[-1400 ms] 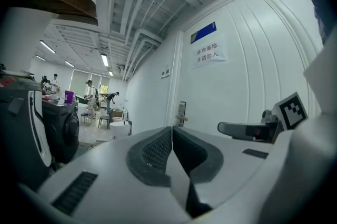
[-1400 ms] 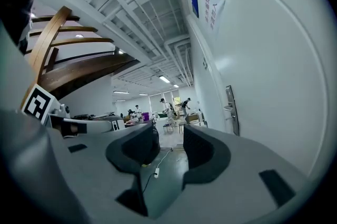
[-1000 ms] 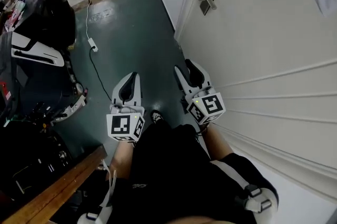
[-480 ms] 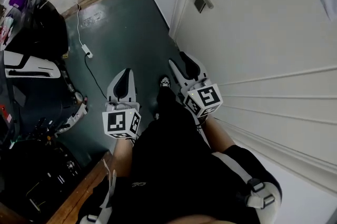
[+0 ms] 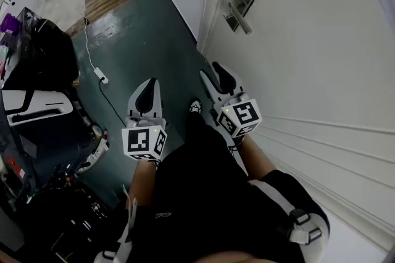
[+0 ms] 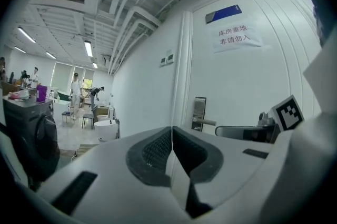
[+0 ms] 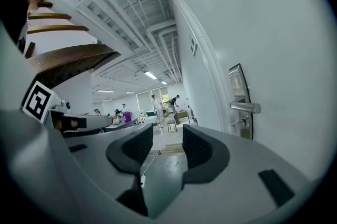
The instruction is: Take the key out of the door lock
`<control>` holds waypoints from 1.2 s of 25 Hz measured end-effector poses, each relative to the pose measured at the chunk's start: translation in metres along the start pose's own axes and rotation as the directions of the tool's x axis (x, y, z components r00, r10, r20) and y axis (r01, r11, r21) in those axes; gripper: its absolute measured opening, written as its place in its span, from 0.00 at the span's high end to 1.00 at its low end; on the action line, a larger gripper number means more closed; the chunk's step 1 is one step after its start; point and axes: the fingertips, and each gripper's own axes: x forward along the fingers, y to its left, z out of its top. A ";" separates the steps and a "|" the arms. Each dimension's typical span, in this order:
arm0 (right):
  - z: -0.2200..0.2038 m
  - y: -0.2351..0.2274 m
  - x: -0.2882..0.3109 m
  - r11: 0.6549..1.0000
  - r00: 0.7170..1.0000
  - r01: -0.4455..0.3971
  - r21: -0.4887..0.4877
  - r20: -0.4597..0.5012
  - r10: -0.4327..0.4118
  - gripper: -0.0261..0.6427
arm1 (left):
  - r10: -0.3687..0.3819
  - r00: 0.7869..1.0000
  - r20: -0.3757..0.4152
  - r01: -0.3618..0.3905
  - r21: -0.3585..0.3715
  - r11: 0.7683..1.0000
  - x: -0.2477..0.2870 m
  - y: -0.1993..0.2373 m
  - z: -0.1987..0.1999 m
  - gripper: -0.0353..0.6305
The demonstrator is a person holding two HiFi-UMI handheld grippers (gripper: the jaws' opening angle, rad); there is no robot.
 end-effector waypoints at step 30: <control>-0.025 -0.139 0.112 0.969 0.967 0.242 0.057 -0.091 -0.237 0.71 | -0.366 0.913 -0.179 0.380 0.052 0.923 0.267 -0.014 -0.021 0.91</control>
